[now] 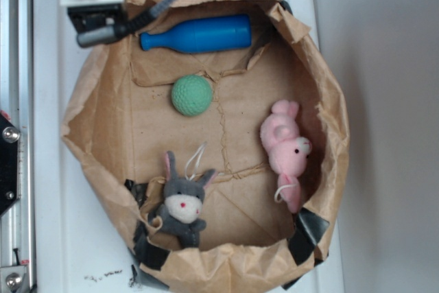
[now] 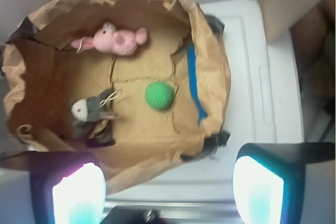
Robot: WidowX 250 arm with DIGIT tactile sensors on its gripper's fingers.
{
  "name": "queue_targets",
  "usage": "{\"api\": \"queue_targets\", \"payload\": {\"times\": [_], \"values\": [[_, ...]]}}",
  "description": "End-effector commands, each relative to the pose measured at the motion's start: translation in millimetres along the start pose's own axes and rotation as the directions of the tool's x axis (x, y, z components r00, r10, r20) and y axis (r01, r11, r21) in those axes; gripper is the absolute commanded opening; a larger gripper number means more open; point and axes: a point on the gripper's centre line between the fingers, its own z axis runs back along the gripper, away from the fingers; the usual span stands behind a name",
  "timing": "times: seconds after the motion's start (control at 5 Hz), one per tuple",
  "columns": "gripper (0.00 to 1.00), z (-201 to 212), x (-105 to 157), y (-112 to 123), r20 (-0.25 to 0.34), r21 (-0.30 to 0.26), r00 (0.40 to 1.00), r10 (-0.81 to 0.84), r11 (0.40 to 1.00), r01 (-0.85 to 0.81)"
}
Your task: Grab the blue bottle.
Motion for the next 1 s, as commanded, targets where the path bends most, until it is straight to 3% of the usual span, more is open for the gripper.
{"api": "queue_targets", "payload": {"times": [0.0,0.2,0.6,0.8], "values": [[1.00,-23,1,-59,-0.019,0.017,0.995,-0.103,0.995,0.103],[1.00,-40,19,-56,-0.042,0.024,0.996,-0.084,0.996,0.085],[1.00,-74,48,-4,-0.016,-0.012,1.000,-0.020,1.000,0.020],[1.00,-82,51,10,0.047,0.002,0.998,-0.039,0.999,0.039]]}}
